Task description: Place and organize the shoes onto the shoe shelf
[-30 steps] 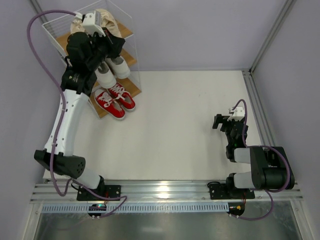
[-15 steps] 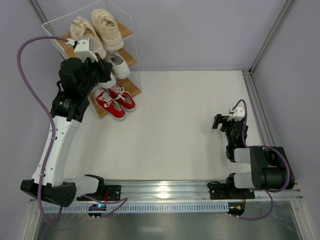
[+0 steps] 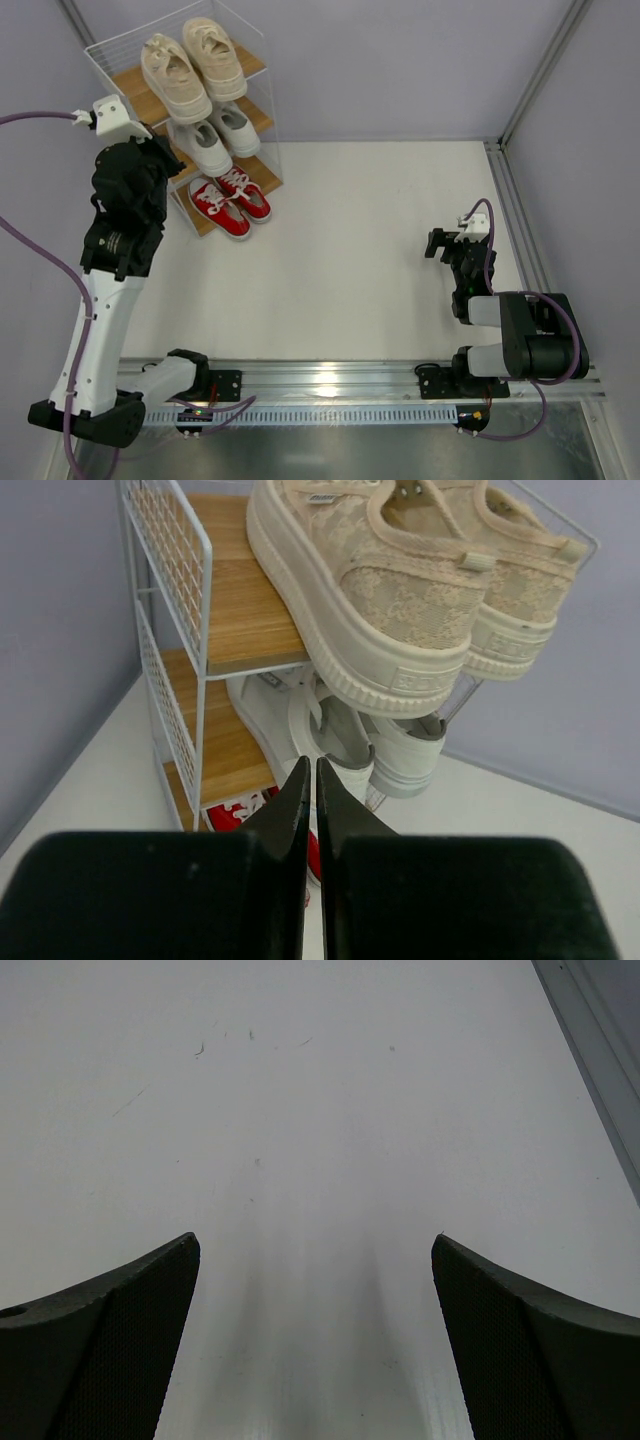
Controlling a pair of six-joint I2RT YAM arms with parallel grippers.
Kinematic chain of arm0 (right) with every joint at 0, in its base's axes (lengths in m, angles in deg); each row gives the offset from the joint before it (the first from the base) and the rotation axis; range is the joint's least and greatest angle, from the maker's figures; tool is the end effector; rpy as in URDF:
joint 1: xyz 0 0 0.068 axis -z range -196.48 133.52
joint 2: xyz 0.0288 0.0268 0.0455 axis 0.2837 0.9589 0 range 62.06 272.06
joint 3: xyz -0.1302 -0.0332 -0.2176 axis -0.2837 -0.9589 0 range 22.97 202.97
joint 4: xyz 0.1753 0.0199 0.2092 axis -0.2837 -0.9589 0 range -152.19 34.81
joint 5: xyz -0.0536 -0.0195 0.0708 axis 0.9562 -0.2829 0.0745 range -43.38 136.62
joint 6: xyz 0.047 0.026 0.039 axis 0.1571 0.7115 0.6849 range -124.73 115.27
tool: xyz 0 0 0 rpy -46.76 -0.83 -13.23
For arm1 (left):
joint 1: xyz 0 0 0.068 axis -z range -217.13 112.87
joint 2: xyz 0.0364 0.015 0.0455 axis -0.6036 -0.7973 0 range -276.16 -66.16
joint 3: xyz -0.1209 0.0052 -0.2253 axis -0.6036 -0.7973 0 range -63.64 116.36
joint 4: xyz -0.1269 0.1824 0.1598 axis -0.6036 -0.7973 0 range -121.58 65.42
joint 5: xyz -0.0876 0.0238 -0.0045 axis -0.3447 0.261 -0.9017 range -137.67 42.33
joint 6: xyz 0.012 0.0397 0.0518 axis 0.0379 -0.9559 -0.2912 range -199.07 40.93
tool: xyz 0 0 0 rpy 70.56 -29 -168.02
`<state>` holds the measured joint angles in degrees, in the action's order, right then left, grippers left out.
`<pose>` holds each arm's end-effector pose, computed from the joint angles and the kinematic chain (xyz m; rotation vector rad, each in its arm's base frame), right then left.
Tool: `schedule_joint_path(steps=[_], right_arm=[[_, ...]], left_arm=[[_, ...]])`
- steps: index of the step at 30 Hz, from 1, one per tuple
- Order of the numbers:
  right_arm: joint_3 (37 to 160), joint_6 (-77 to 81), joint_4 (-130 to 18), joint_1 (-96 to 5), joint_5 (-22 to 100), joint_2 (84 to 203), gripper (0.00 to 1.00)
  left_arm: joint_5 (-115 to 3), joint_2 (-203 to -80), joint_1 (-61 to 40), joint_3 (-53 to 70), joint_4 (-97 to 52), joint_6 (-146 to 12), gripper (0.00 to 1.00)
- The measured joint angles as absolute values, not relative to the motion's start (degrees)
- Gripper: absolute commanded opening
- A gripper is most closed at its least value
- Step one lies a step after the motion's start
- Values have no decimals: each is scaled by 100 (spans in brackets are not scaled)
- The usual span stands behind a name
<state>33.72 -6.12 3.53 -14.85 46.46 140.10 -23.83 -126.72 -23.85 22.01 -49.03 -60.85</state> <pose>0.2490 -0.0069 0.1207 0.0017 1.7206 -0.0367 0.2279 -0.0319 0.4931 -0.3915 1.5116 -0.1090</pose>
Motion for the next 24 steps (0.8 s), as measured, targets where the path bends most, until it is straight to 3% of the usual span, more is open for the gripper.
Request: schedule_joint_path(steps=[14, 24], right_arm=[[3372, -612, 353, -1485, 4643, 14010, 97], [3372, -612, 353, -1485, 4643, 14010, 97]], left_arm=[[-2014, -13474, -2392, 2072, -4363, -6149, 0], [-2090, -14208, -2394, 2817, -4300, -6153, 0]])
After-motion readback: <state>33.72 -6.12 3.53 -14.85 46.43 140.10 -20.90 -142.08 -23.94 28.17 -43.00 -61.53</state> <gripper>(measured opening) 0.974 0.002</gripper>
